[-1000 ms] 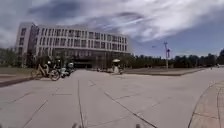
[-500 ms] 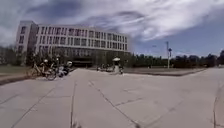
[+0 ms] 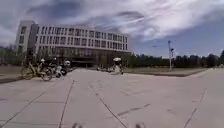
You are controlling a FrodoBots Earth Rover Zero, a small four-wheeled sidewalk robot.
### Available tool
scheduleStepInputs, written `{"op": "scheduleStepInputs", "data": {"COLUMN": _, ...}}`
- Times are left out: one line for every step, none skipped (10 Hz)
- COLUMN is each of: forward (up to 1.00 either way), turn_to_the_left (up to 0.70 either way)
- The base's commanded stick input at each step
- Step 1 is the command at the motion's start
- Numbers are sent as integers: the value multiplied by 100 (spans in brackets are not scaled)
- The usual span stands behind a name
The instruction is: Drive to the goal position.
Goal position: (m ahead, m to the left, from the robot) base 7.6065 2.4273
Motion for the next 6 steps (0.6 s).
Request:
{"op": "scheduleStepInputs", "data": {"forward": 70, "turn_to_the_left": 0}}
{"op": "scheduleStepInputs", "data": {"forward": 70, "turn_to_the_left": 0}}
{"op": "scheduleStepInputs", "data": {"forward": 70, "turn_to_the_left": 0}}
{"op": "scheduleStepInputs", "data": {"forward": 70, "turn_to_the_left": 0}}
{"op": "scheduleStepInputs", "data": {"forward": 70, "turn_to_the_left": 0}}
{"op": "scheduleStepInputs", "data": {"forward": 70, "turn_to_the_left": 0}}
